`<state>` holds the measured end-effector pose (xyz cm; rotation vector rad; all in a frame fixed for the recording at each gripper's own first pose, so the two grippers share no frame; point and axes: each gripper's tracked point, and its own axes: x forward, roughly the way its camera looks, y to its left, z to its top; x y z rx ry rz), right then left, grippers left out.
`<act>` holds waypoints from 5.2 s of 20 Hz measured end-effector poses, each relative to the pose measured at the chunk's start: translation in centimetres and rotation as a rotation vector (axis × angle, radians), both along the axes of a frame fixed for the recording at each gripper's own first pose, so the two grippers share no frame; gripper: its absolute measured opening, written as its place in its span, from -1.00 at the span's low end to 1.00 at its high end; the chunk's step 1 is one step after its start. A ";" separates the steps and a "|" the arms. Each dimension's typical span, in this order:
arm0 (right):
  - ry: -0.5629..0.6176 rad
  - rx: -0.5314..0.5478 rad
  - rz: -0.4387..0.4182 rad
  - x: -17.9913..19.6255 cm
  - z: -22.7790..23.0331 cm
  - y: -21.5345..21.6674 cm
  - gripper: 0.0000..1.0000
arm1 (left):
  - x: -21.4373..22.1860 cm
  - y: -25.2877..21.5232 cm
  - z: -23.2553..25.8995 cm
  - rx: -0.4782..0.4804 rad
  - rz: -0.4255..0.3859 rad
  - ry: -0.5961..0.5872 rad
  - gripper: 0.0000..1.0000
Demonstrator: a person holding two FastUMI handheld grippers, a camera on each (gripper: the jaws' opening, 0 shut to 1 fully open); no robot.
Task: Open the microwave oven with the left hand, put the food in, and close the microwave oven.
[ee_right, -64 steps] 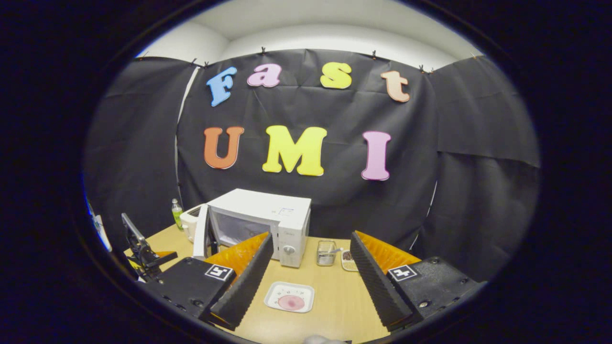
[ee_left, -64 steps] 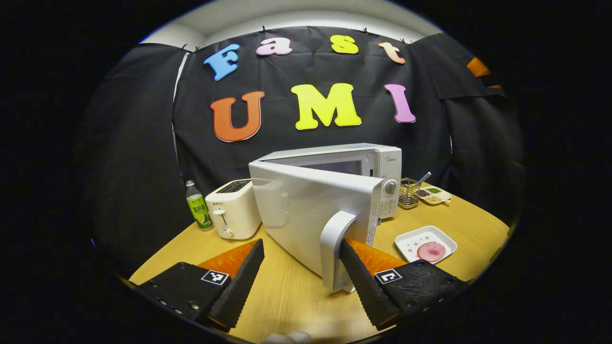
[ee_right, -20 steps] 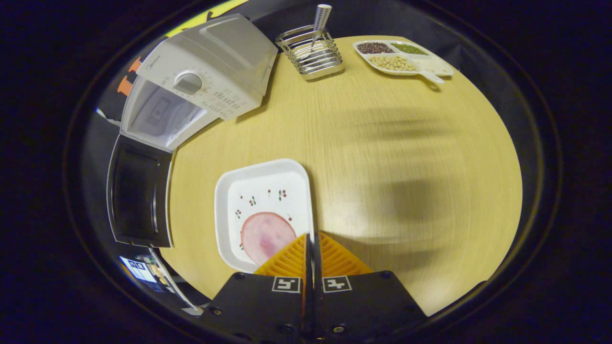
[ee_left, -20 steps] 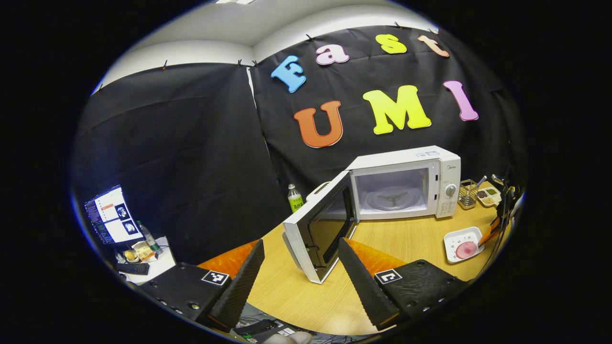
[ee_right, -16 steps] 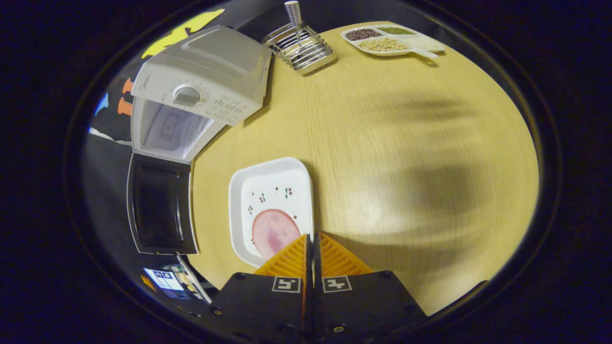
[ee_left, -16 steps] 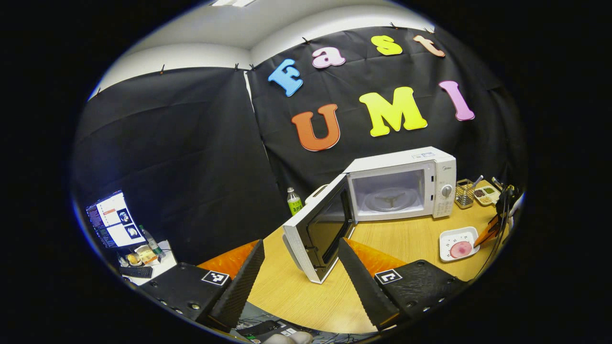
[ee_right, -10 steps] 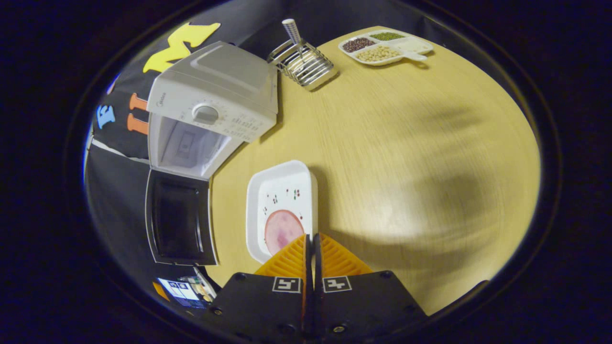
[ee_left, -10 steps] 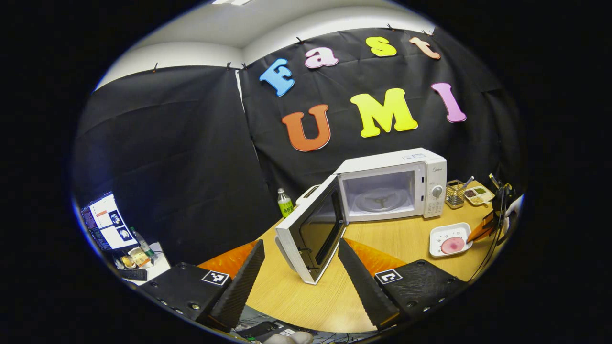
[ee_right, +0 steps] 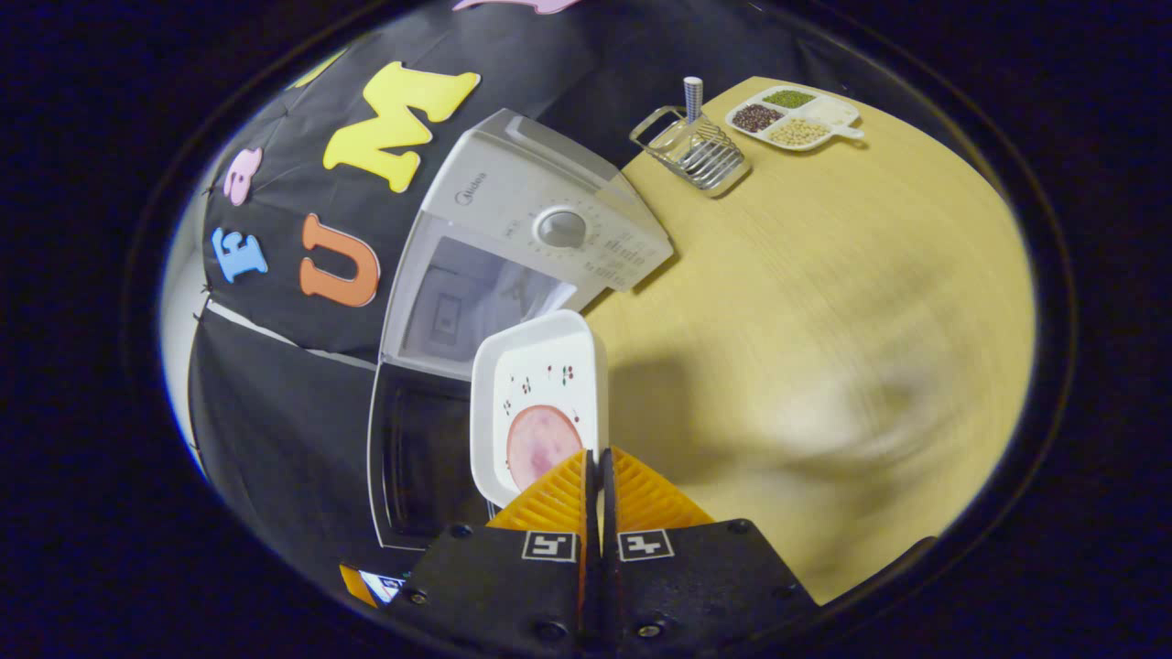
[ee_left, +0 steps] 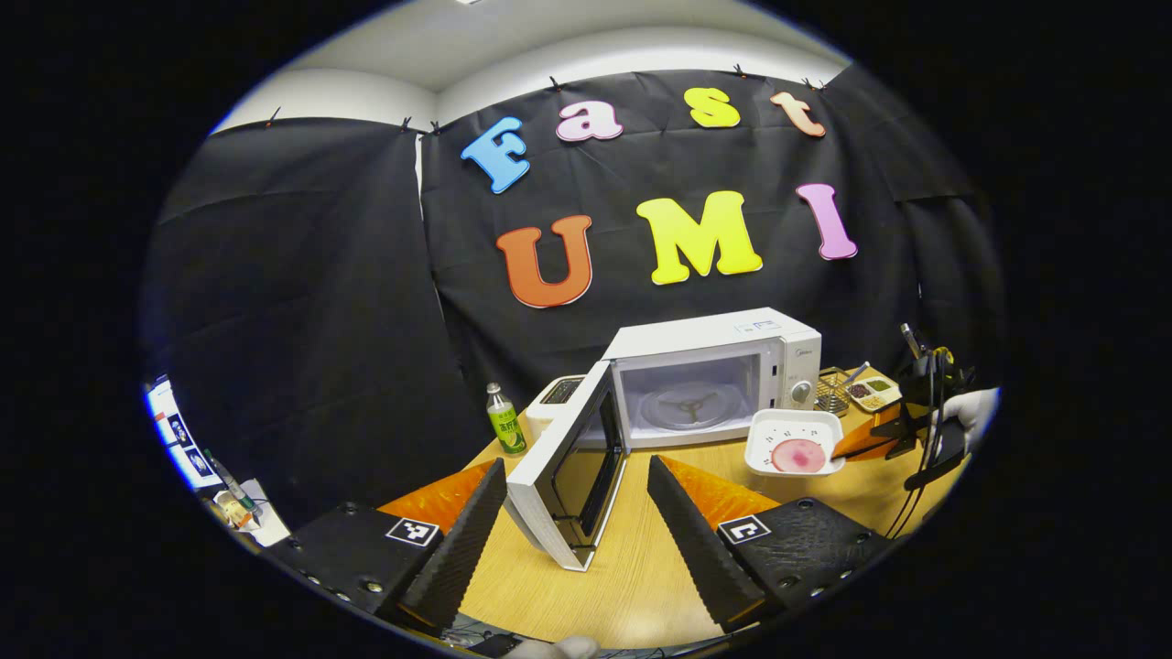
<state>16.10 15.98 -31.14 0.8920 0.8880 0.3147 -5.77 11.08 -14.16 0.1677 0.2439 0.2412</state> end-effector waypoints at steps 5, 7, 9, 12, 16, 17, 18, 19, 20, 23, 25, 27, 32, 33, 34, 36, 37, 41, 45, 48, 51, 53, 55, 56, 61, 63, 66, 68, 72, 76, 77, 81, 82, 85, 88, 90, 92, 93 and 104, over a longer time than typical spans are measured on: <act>-0.097 0.050 -0.149 3.5 2.3 6.5 -0.93 | 1.3 0.1 1.0 -0.001 -0.092 -0.025 0.89; -0.100 0.073 -0.241 5.4 1.9 8.7 -1.00 | 1.5 0.3 0.7 0.000 -0.116 -0.027 0.89; -0.086 0.098 -0.315 7.2 1.0 11.0 -0.93 | 1.8 0.6 0.0 -0.006 -0.127 -0.021 0.89; -0.105 0.092 -0.420 10.0 0.3 13.5 -0.93 | 2.1 1.6 -0.6 0.003 -0.133 -0.017 0.89; -0.113 0.112 -0.547 14.8 -0.4 15.1 -0.93 | 2.7 2.8 -1.3 0.008 -0.127 -0.003 0.89; -0.095 0.121 -0.579 15.9 -0.8 15.3 -0.93 | 2.9 3.0 -1.4 0.008 -0.124 -0.005 0.89; -0.077 0.128 -0.604 16.9 -1.1 15.4 -0.93 | 2.9 3.3 -1.6 0.008 -0.118 -0.001 0.89; -0.071 0.126 -0.622 17.9 -1.5 15.7 -0.93 | 2.8 3.6 -1.9 0.010 -0.111 0.006 0.89; -0.070 0.113 -0.640 18.8 -1.8 15.8 -0.93 | 2.9 3.7 -2.0 0.016 -0.108 0.006 0.89; -0.051 0.115 -0.678 21.0 -3.0 16.4 -0.93 | 3.0 4.1 -2.2 0.032 -0.100 0.011 0.90; -0.041 0.126 -0.691 22.2 -3.3 16.7 -0.93 | 2.9 4.4 -2.6 0.039 -0.093 0.026 0.89; -0.044 0.085 -0.698 22.8 -3.9 16.1 -0.92 | 2.7 4.5 -2.7 0.042 -0.087 0.030 0.90; -0.070 0.091 -0.669 23.3 -3.6 17.0 -0.80 | 2.8 4.8 -2.8 0.047 -0.071 0.035 0.89; -0.093 0.082 -0.647 23.1 -3.1 17.2 -0.78 | 2.8 4.6 -2.6 0.049 -0.075 0.031 0.89; -0.103 0.082 -0.640 22.8 -2.7 17.0 -0.76 | 3.0 4.4 -2.6 0.052 -0.076 0.029 0.90; -0.143 0.078 -0.637 21.6 -1.5 16.3 -0.60 | 2.9 4.1 -2.1 0.055 -0.081 0.021 0.89; -0.154 0.047 -0.640 21.2 -1.0 15.0 -0.26 | 2.8 4.1 -1.7 0.058 -0.083 0.014 0.89; -0.169 -0.017 -0.571 17.8 -0.1 13.1 0.80 | 2.4 4.5 -0.1 0.068 -0.076 -0.008 0.89; -0.289 -0.203 -0.428 13.1 4.5 9.8 0.86 | 1.5 5.4 1.1 0.038 -0.060 -0.031 0.89; -0.461 -0.383 -0.273 9.4 10.8 7.3 0.98 | 1.0 6.7 1.8 0.020 -0.043 -0.067 0.89; -0.614 -0.532 -0.144 4.8 16.3 5.9 0.97 | 0.7 8.1 1.9 0.015 -0.021 -0.081 0.89; -0.673 -0.595 -0.100 1.8 19.0 4.7 1.00 | 0.7 9.1 2.0 0.017 -0.005 -0.091 0.89; -0.714 -0.670 -0.078 -0.7 20.9 2.8 1.00 | 0.7 9.9 2.2 0.016 0.007 -0.108 0.89; -0.731 -0.702 -0.065 -1.7 21.5 2.1 1.00 | 0.8 10.3 2.2 0.014 0.013 -0.114 0.89; -0.789 -0.783 -0.088 -5.3 24.5 -1.6 0.83 | 0.7 12.3 1.7 -0.013 0.050 -0.133 0.89; -0.789 -0.789 -0.096 -5.7 24.9 -2.6 1.00 | 0.8 12.9 1.3 -0.005 0.058 -0.140 0.89; -0.781 -0.787 -0.082 -6.1 25.5 -3.0 1.00 | 0.5 13.6 0.6 -0.007 0.067 -0.113 0.73; -0.775 -0.764 -0.087 -6.3 26.2 -3.4 0.83 | 0.7 14.1 0.5 -0.010 0.063 -0.115 -0.22; -0.784 -0.760 -0.090 -6.3 27.0 -4.1 0.83 | 1.3 15.4 -1.0 -0.015 0.067 -0.105 -1.00; -0.783 -0.768 -0.100 -7.1 28.2 -4.9 1.00 | 2.3 17.6 -4.1 -0.006 0.089 -0.080 -1.00; -0.785 -0.771 -0.110 -7.2 28.6 -5.2 0.83 | 2.6 18.1 -5.1 -0.014 0.095 -0.069 -1.00; -0.778 -0.788 -0.143 -8.2 29.6 -6.2 0.83 | 3.2 19.1 -10.5 -0.053 0.089 0.007 -1.00; -0.768 -0.793 -0.150 -8.5 29.7 -6.4 1.00 | 3.3 19.0 -11.6 -0.063 0.078 0.024 -1.00; -0.745 -0.808 -0.168 -9.2 29.3 -7.0 1.00 | 4.2 18.1 -13.8 -0.062 0.030 0.058 -1.00; -0.712 -0.797 -0.189 -9.8 28.8 -7.2 0.83 | 5.7 16.6 -14.7 -0.066 -0.029 0.063 -1.00; -0.691 -0.786 -0.192 -10.4 28.4 -7.3 1.00 | 6.3 15.5 -15.1 -0.072 -0.062 0.069 -1.00; -0.687 -0.798 -0.206 -10.5 28.5 -8.0 0.83 | 6.8 15.2 -15.2 -0.065 -0.074 0.065 -1.00; -0.685 -0.799 -0.207 -10.6 28.4 -8.1 0.83 | 6.9 14.8 -15.2 -0.077 -0.082 0.063 -1.00; -0.633 -0.769 -0.194 -9.6 27.4 -10.5 0.83 | 8.4 4.6 -14.7 -0.105 -0.202 0.050 -1.00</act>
